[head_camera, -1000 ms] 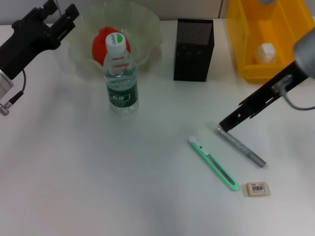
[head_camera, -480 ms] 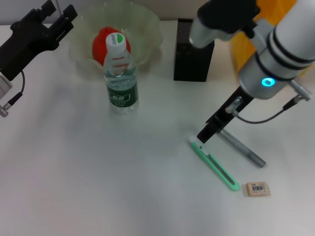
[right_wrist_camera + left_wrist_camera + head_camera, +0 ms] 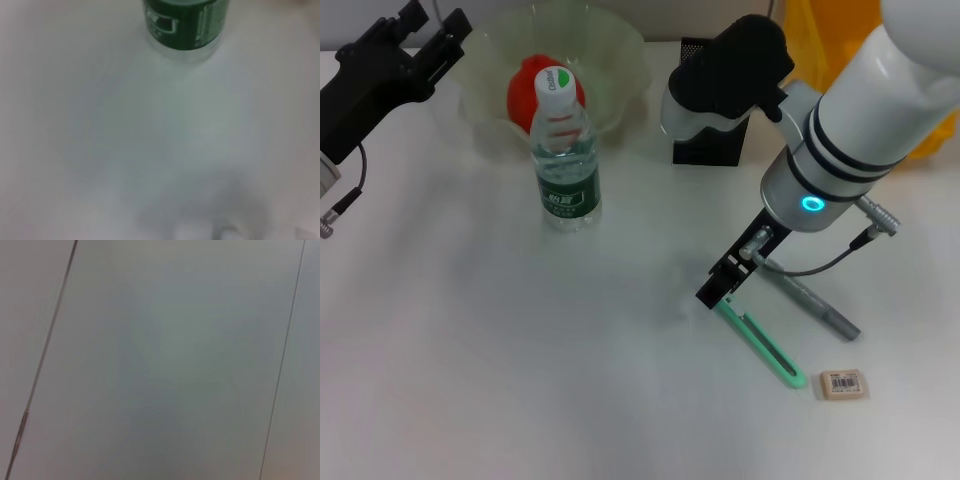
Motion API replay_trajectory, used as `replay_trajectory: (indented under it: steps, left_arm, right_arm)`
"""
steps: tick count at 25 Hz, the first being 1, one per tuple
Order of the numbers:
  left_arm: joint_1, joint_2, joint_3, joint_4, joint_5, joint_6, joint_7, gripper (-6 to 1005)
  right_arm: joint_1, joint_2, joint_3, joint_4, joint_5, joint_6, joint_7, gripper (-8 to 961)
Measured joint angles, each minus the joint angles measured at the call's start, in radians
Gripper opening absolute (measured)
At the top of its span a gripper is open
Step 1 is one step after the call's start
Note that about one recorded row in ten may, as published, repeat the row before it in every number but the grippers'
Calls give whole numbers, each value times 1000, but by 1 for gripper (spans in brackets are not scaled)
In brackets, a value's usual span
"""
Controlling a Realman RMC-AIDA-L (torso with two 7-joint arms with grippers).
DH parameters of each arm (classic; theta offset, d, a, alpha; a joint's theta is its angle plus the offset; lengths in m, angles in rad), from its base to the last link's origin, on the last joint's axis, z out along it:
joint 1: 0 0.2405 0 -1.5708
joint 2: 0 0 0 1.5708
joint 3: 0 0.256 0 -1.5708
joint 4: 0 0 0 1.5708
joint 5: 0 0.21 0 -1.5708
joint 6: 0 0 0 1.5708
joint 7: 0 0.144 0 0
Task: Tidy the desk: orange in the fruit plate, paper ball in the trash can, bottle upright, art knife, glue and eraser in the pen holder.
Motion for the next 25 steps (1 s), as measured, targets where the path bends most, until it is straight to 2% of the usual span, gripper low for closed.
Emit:
replay_trajectory:
  steps: [9,25]
  left_arm:
    - [1,0,0,2,-6,5,0,630]
    - [6,0,0,7,-6,11,-3,630]
  right_arm:
    - [1,0,-19,67,36,37,3,728]
    - [9,0,-28,103,42,65,4,727]
